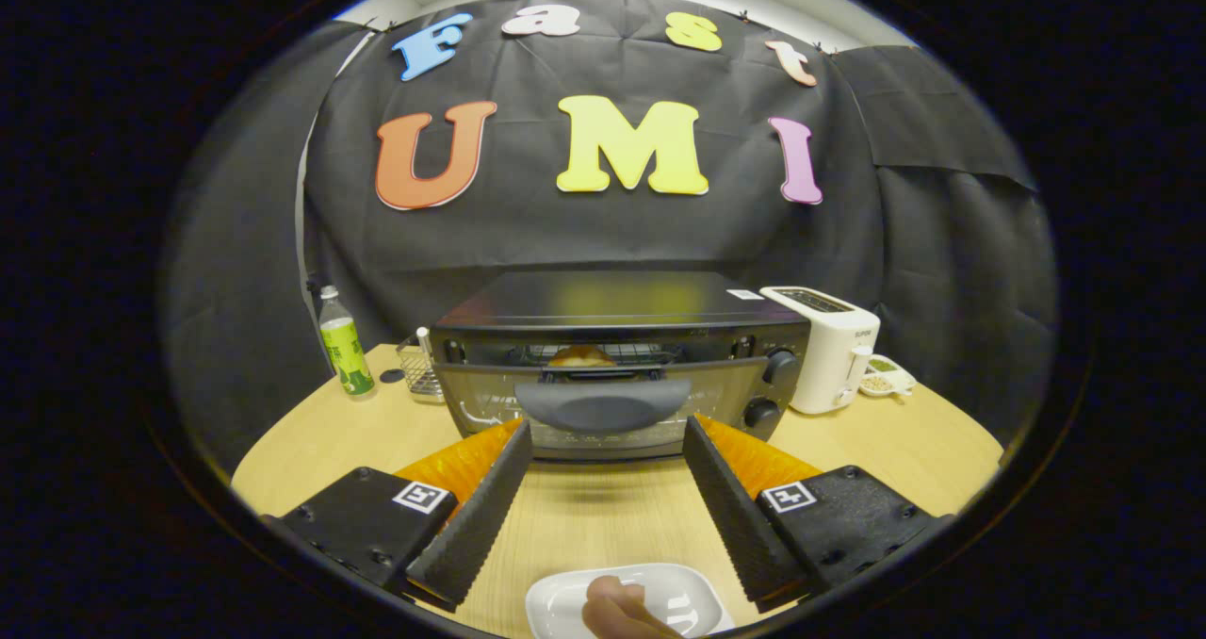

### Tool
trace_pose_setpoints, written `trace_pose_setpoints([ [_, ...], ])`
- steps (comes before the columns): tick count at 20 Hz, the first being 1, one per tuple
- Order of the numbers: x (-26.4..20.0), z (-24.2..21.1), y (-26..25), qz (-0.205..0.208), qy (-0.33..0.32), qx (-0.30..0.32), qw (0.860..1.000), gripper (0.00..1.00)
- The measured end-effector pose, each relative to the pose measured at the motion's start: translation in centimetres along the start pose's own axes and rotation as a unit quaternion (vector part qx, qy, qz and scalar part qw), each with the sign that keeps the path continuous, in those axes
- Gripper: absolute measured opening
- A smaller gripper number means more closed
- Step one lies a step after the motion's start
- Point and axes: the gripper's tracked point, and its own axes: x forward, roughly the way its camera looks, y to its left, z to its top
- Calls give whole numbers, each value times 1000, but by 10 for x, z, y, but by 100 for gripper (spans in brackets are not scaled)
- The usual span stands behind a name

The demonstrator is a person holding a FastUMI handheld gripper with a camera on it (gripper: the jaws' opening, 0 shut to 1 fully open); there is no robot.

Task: Open the toaster oven, put the food inside, and close the toaster oven door.

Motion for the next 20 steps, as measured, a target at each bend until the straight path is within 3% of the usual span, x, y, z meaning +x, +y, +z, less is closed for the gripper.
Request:
trace_pose_setpoints([
  [8, -60, 44, 1, 21, -73, -30, 997, 100],
  [14, -110, 93, -3, 61, -91, 6, 994, 100],
  [17, -125, 107, -22, 40, -97, -8, 995, 100],
  [20, -144, 121, -17, 58, -87, -5, 994, 100],
])
